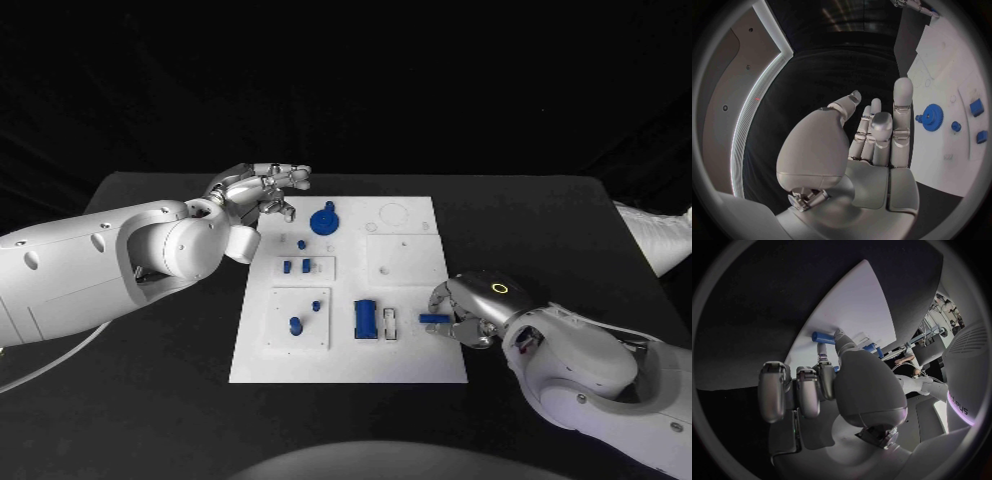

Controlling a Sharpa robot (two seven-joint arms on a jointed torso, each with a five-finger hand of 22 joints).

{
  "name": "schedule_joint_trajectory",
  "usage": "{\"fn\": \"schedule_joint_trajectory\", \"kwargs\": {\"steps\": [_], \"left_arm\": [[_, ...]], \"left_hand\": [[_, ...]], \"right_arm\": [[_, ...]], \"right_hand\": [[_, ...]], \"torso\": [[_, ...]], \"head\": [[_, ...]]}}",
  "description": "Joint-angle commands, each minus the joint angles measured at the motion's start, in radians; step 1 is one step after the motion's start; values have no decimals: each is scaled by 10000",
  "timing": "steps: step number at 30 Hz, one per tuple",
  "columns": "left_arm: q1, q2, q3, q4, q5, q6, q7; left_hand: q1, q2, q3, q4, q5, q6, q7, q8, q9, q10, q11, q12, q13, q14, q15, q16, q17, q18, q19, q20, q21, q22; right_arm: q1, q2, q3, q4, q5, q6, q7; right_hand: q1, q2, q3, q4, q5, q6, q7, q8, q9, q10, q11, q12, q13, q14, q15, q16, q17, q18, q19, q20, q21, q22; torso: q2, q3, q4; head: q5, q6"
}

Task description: Assemble the parts on the task board

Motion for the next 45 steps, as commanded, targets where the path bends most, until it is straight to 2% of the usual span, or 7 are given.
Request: {"fn": "schedule_joint_trajectory", "kwargs": {"steps": [1, 9, 15, 21, 35, 40, 45], "left_arm": [[2, 9, 3, 9, -43, 202, 56], [1, 4, 3, 11, -43, 199, 58], [1, 2, 3, 12, -43, 196, 61], [1, 7, 3, 9, -43, 198, 64], [1, 42, 3, -3, -43, 207, 65], [1, 43, 3, 3, -43, 214, 63], [1, 42, 3, 16, -43, 212, 62]], "left_hand": [[54, 49, 24, -49, 33, -88, 11, 46, 13, -44, 7, 30, -7, -59, 1, -34, -16, 205, -74, -6, -62, -12], [54, 49, 24, -49, 33, -88, 11, 46, 13, -44, 7, 30, -7, -59, 1, -34, -16, 205, -74, -6, -62, -12], [54, 49, 24, -49, 33, -88, 11, 46, 13, -44, 7, 30, -7, -59, 1, -34, -16, 205, -74, -6, -62, -12], [54, 49, 24, -49, 33, -88, 11, 46, 13, -44, 7, 30, -7, -59, 1, -34, -16, 205, -74, -6, -62, -12], [73, 63, 39, -60, 33, -104, 14, 64, 13, -59, 8, 51, -12, -68, 1, -37, -32, 207, -80, -5, -71, -19], [74, 64, 40, -61, 33, -106, 14, 68, 12, -61, 9, 54, -12, -73, 1, -41, -42, 206, -81, -5, -72, -19], [74, 64, 40, -61, 33, -106, 14, 68, 12, -61, 9, 54, -12, -73, 1, -41, -42, 206, -81, -5, -72, -19]], "right_arm": [[-71, -35, -58, -88, 26, 509, -63], [-71, -33, -56, -99, 104, 643, 34], [-71, 1, -55, -102, 89, 645, 60], [-70, 78, -54, -100, -68, 452, 28], [-60, 151, 106, 141, 36, -1267, 51], [-51, 177, 142, 277, 717, -1397, -41], [-47, 254, 154, 307, 1913, -1315, -335]], "right_hand": [[99, 215, 210, -28, 39, 94, -27, 61, 22, 14, -43, 20, 1259, 996, 30, -34, 2450, -36, 210, 68, -26, 566], [519, 626, 1106, -312, -7, 237, -120, 47, 21, 13, -134, 20, 1263, 998, -56, -26, 2459, -41, 219, -10, -13, 589], [638, 678, 1709, -600, 153, 384, -161, 49, 39, 22, -173, 17, 1265, 1000, -88, -17, 2469, -49, 233, -47, 8, 623], [315, 492, 2116, -775, 191, 646, -245, 57, 88, 72, -236, 42, 1281, 1004, -134, -4, 2483, -58, 249, -84, 33, 661], [-1040, 149, 1833, -128, -137, 1077, -372, -58, 85, 264, -336, 288, 1448, 1027, -218, 80, 2572, -86, 317, -166, 127, 789], [-1133, 118, 1782, -57, -20, 1144, -396, -79, 86, 282, -355, 304, 1462, 1032, -234, 102, 2595, -95, 337, -180, 157, 827], [-1250, 71, 1649, 23, 445, 1252, -432, -101, 103, 294, -388, 297, 1467, 1034, -265, 107, 2600, -97, 349, -212, 166, 839]], "torso": [[2, 1, 7], [3, -2, 9], [2, -2, 3], [3, -1, 6], [-5, -10, 11], [6, -11, 7], [2, -12, 8]], "head": [[-2, 1], [3, -9], [7, -13], [0, -25], [20, 21], [28, 19], [29, 18]]}}
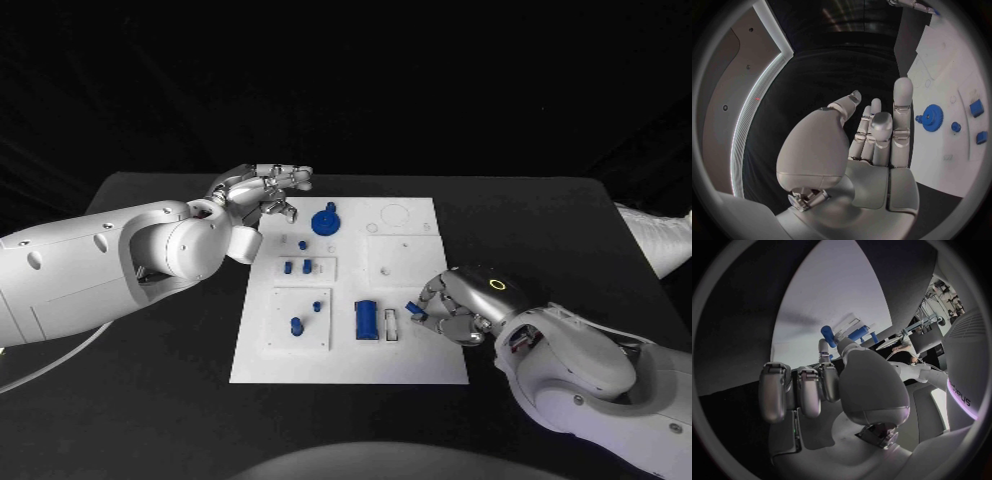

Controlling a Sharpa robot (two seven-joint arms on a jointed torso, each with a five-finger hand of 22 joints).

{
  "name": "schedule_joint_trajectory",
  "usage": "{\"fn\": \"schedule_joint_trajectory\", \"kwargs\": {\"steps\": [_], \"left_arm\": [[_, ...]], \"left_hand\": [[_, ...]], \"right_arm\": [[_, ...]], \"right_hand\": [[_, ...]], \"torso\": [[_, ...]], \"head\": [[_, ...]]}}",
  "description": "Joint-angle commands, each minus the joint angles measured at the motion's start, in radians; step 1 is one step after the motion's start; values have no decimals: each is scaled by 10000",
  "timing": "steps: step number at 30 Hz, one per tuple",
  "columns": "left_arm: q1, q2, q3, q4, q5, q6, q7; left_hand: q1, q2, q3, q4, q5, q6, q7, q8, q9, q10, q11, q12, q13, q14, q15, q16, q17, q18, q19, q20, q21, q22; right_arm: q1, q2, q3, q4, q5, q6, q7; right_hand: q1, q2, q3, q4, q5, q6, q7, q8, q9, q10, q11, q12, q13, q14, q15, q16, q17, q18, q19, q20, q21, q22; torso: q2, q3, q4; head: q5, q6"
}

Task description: Assemble the parts on the task board

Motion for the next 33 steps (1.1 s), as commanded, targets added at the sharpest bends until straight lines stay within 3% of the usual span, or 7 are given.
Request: {"fn": "schedule_joint_trajectory", "kwargs": {"steps": [1, 7, 14, 23, 33], "left_arm": [[2, 16, 4, 24, -43, 199, 62], [3, 16, 4, 42, -43, 190, 60], [4, 12, 4, 64, -43, 181, 55], [4, 8, 4, 84, -43, 182, 55], [4, -6, 4, 83, -43, 183, 53]], "left_hand": [[74, 64, 13, -33, 33, -69, -22, 69, 12, -62, 9, 54, -12, -73, 2, -41, -9, 207, -81, -5, -35, -9], [74, 64, 13, -33, 33, -69, -22, 69, 12, -62, 9, 54, -12, -73, 2, -41, -9, 207, -81, -5, -35, -9], [74, 64, 13, -33, 33, -69, -22, 69, 12, -62, 9, 54, -12, -73, 2, -41, -9, 207, -81, -5, -35, -9], [74, 64, 13, -33, 33, -69, -22, 69, 12, -62, 9, 54, -12, -73, 2, -41, -9, 207, -81, -5, -35, -9], [74, 64, 13, -33, 33, -69, -22, 69, 12, -62, 9, 54, -12, -73, 2, -41, -9, 207, -81, -5, -35, -9]], "right_arm": [[1, 54, 8, 4, 1429, -168, -411], [7, 189, 10, -70, 3105, 60, -853], [9, 337, 9, -63, 4480, -78, -1358], [9, 537, 10, -55, 4880, -533, -1517], [9, 629, 11, -2, 4814, -970, -1406]], "right_hand": [[-125, 2, -62, 78, 231, 91, 12, -50, 15, 187, -30, 22, 1468, 1054, -66, 66, 2599, -98, 349, -70, 47, 844], [-176, 32, -170, 117, 637, 127, -1, -78, 29, 191, -43, 11, 1471, 1054, -79, 67, 2600, -97, 350, -85, 42, 839], [-308, 91, -298, 199, 957, 185, -17, -78, 57, 195, -53, -2, 1471, 1053, -89, 63, 2596, -99, 356, -95, 46, 848], [-444, 121, -409, 272, 1184, 247, -41, -54, 92, 209, -76, 5, 1481, 1053, -105, 62, 2595, -100, 362, -110, 49, 854], [-475, 149, -447, 285, 1335, 254, -58, -53, 108, 214, -91, 2, 1483, 1052, -117, 57, 2589, -97, 360, -120, 41, 844]], "torso": [[1, 3, -6], [0, -1, -4], [6, 4, -14], [4, 7, 11], [13, 16, -13]], "head": [[3, -8], [11, -24], [-6, -21], [-18, -7], [35, -16]]}}
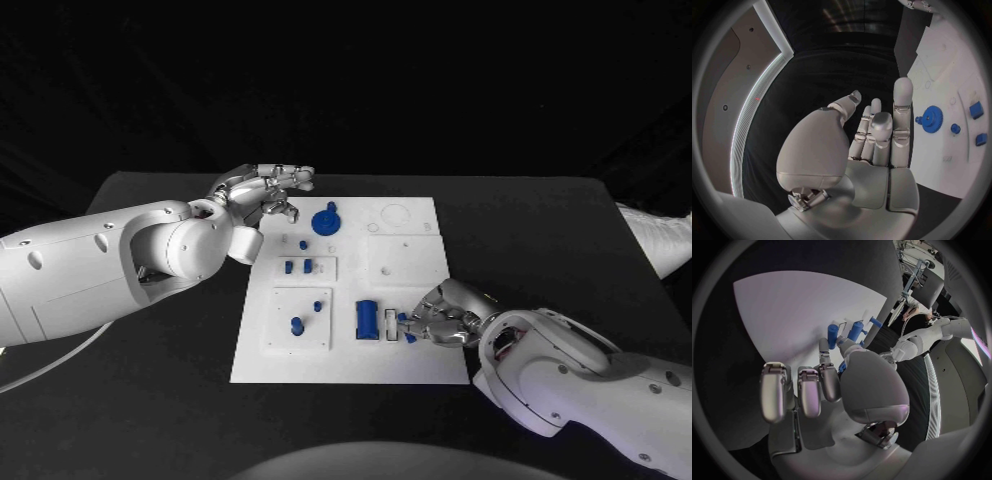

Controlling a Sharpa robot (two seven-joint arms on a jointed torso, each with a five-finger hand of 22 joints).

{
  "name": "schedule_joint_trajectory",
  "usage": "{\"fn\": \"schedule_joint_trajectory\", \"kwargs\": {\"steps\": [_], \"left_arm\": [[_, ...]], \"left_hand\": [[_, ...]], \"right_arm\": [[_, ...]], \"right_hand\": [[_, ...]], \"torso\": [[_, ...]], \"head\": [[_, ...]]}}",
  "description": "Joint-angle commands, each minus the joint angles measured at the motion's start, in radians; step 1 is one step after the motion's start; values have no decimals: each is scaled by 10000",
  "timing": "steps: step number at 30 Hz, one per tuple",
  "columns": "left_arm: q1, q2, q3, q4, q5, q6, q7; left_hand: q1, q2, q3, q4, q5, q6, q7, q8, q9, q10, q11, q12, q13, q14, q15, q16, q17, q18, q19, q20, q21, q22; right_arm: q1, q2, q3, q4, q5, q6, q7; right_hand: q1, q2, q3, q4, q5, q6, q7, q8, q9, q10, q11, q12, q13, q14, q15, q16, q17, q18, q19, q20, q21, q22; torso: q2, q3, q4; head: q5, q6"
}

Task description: Assemble the parts on the task board

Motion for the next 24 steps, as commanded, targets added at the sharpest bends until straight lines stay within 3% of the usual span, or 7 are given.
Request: {"fn": "schedule_joint_trajectory", "kwargs": {"steps": [1, 14, 24], "left_arm": [[3, 6, 4, 20, -42, 180, 56], [3, 13, 4, 4, -42, 198, 57], [3, 18, 4, 15, -42, 197, 65]], "left_hand": [[74, 64, 13, -34, 33, -69, -21, 69, 12, -62, 8, 54, -12, -73, 1, -41, -12, 206, -81, -5, -35, -11], [67, 61, 11, -34, 32, -82, -18, 86, 12, -76, 12, 72, -17, -79, 5, -41, -20, 207, -87, -3, -43, -17], [67, 61, 11, -34, 32, -82, -18, 86, 12, -76, 12, 72, -17, -79, 5, -41, -20, 207, -87, -3, -43, -17]], "right_arm": [[-2, 10, 6, 39, 40, -408, -39], [-3, 94, 17, 70, -103, -546, 100], [-2, 285, 29, -140, -43, -188, 103]], "right_hand": [[-67, 4, -59, 12, 76, 74, -18, 13, 10, 248, -59, 2, 1487, 1015, -82, 20, 2591, -95, 361, -50, 41, 838], [-52, 6, -62, -3, 123, 73, -24, 12, 14, 246, -64, -5, 1484, 1014, -86, 16, 2587, -93, 358, -54, 33, 828], [-40, 4, -68, -17, 170, 69, -25, 10, 18, 243, -67, -16, 1479, 1011, -91, 4, 2574, -89, 353, -57, 22, 814]], "torso": [[1, 8, -14], [-2, 8, -4], [4, 9, 1]], "head": [[20, -9], [30, -15], [42, -24]]}}
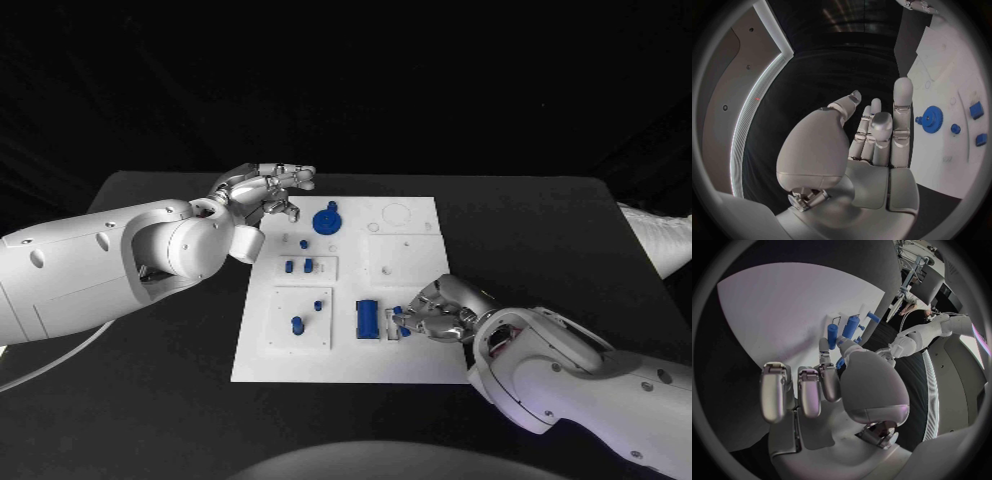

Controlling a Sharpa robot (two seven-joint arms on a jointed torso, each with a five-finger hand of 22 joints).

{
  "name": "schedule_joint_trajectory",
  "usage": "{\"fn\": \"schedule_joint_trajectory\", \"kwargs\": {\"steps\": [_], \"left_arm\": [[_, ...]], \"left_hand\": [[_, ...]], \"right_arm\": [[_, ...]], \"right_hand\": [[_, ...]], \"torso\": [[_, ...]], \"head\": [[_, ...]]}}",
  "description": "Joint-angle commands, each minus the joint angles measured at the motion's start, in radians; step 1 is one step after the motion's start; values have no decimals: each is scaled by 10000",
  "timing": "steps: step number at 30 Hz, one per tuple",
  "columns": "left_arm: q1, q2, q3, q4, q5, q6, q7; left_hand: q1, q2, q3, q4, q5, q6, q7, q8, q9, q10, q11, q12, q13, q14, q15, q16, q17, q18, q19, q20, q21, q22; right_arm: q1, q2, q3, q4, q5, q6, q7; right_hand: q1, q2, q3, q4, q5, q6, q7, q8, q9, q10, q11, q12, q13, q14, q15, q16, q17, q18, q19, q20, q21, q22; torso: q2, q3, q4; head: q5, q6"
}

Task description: Assemble the parts on the task board

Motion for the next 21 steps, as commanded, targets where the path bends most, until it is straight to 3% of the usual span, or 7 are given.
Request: {"fn": "schedule_joint_trajectory", "kwargs": {"steps": [1, 21], "left_arm": [[4, 11, 4, 23, -43, 191, 65], [4, 2, 4, 29, -43, 203, 65]], "left_hand": [[68, 61, 11, -34, 32, -82, -18, 34, 12, -76, 12, 24, -10, -79, 5, -41, -9, 207, -87, -3, -44, -9], [67, 61, 12, -35, 32, -87, -17, 44, 12, -82, 13, 34, -12, -79, 6, -36, -6, 207, -89, -3, -47, -12]], "right_arm": [[-2, 64, 7, -62, -32, 244, 67], [-2, 198, 8, -76, 34, 643, 131]], "right_hand": [[-40, 5, -68, -17, 32, 73, -28, 21, 8, 243, -68, -16, 1481, 1046, -57, 5, 2575, -89, 353, -58, 22, 816], [-97, -18, -127, 0, 49, 79, -19, 24, 21, 241, -63, -27, 1477, 1048, -57, 12, 2583, -91, 356, -63, 26, 824]], "torso": [[5, 2, 3], [-2, 0, -8]], "head": [[14, -16], [60, -53]]}}
